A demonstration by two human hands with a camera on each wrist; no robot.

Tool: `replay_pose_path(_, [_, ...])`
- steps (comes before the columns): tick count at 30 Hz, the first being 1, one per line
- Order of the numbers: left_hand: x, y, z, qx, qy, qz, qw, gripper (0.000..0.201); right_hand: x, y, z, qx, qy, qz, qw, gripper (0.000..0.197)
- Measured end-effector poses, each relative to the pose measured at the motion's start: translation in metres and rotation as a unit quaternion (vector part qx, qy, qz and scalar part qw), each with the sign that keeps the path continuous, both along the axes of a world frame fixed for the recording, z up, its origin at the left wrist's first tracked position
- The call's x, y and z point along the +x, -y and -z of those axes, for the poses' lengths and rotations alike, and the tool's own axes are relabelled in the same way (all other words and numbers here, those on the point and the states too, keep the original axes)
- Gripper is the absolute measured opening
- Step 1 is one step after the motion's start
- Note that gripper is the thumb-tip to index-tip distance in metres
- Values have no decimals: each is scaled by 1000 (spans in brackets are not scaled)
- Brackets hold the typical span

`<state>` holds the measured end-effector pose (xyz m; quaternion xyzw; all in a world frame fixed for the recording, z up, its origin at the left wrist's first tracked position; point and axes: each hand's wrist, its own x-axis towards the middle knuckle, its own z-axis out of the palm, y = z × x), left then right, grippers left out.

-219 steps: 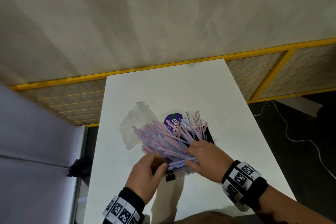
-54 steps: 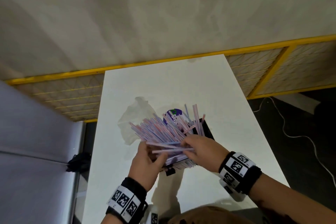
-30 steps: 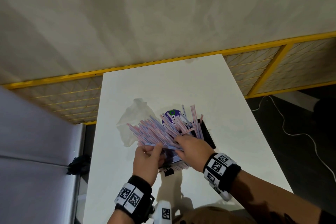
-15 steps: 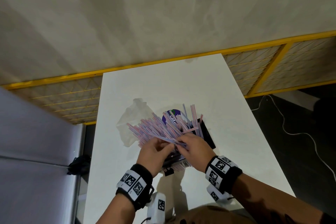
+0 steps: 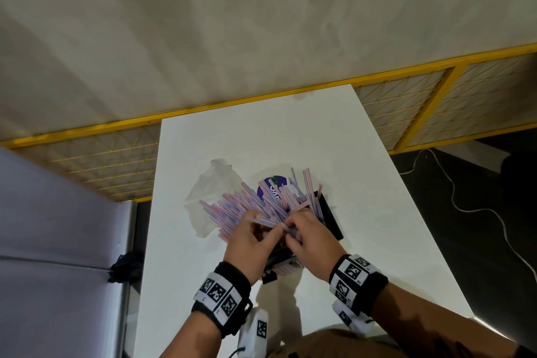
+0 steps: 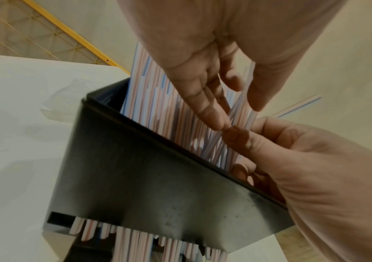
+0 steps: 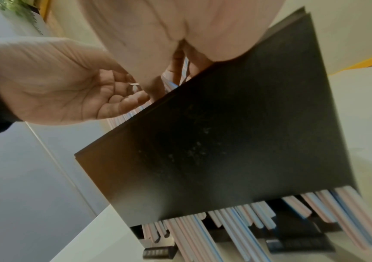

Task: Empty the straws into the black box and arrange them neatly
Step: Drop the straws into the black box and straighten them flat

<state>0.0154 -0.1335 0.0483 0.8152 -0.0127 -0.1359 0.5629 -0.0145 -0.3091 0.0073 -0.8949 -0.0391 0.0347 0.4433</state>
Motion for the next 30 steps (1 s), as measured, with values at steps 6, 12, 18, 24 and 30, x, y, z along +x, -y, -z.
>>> replay_pose_path(6, [0, 2, 4, 50, -24, 47, 997, 21, 1, 4, 5, 13, 7, -37, 999, 16])
replay_pose_path(12, [4, 7, -2, 75, 2, 49, 996, 3, 1, 5, 11, 18, 6, -42, 999, 18])
replay_pose_path(18, [12, 7, -11, 164, 49, 1, 985, 22, 4, 6, 12, 11, -11, -20, 1000, 31])
replay_pose_path(24, [17, 4, -36, 132, 74, 52, 987, 9, 2, 4, 7, 6, -23, -25, 999, 41])
replay_pose_path(30, [19, 3, -61, 90, 83, 91, 988, 10, 3, 2, -13, 41, 4, -36, 998, 33])
